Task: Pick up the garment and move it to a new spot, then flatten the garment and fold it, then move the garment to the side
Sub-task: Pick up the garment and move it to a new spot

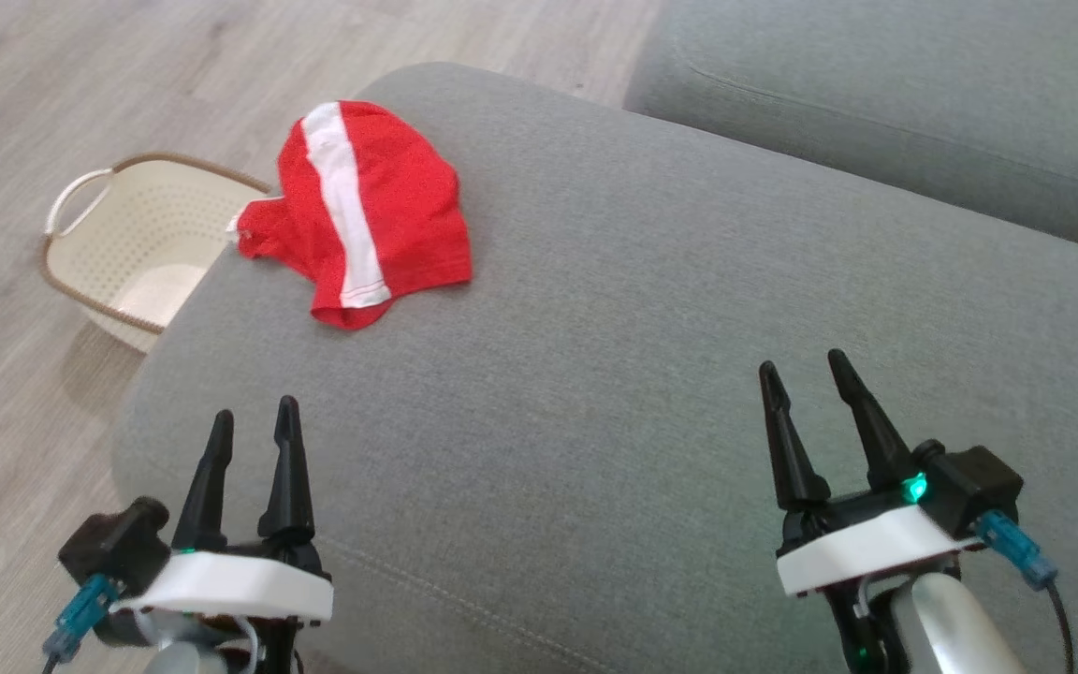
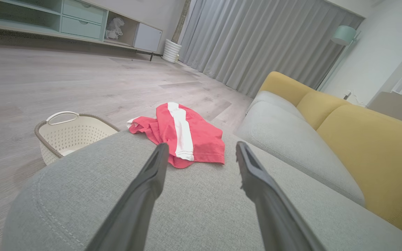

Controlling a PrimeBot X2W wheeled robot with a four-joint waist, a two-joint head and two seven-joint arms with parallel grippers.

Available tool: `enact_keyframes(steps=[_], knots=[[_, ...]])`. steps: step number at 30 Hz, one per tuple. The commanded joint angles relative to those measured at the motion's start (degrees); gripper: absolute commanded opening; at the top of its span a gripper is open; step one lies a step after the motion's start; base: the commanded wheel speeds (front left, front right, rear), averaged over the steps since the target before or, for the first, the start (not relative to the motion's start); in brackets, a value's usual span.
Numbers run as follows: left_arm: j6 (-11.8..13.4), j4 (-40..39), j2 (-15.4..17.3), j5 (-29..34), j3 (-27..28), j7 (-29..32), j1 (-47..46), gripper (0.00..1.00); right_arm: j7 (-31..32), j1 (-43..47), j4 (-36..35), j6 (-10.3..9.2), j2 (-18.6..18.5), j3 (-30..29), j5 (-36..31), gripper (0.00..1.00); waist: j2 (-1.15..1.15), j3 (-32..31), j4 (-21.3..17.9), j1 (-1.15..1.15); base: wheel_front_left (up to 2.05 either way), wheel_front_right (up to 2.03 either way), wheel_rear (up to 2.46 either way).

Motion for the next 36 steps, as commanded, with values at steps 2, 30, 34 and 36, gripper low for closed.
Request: enact_keyframes(steps=[2, 30, 34, 36], knots=[[0.2, -2.4, 0.4, 0.2, 2.2, -0.3, -1.8, 1.0, -0.6, -1.0, -1.4, -0.05, 0.0, 1.6, 0.6, 1.0, 0.0, 0.0, 0.8, 0.0, 0.0, 0.0, 0.0], [-1.1, 7.5, 0.7, 5.8, 12.6, -0.3, -14.6, 1.0, 1.1, -5.2, -6.0, -0.05, -2.8, -3.5, -3.0, 1.0, 0.0, 11.2, -6.3, 0.0, 0.0, 0.0, 0.0], [-2.7, 16.1, 2.4, 5.6, 12.6, 0.0, -21.8, 1.0, 3.4, -6.5, -10.4, -0.05, -4.8, -6.6, -4.5, 1.0, 0.0, 15.3, -7.8, 0.0, 0.0, 0.0, 0.0], [-3.1, 20.3, 3.5, 4.2, 13.2, 1.5, -26.2, 1.0, 4.6, -7.2, -12.7, -0.05, -5.4, -8.4, -4.9, 1.0, 0.0, 17.3, -8.4, 0.0, 0.0, 0.0, 0.0]])
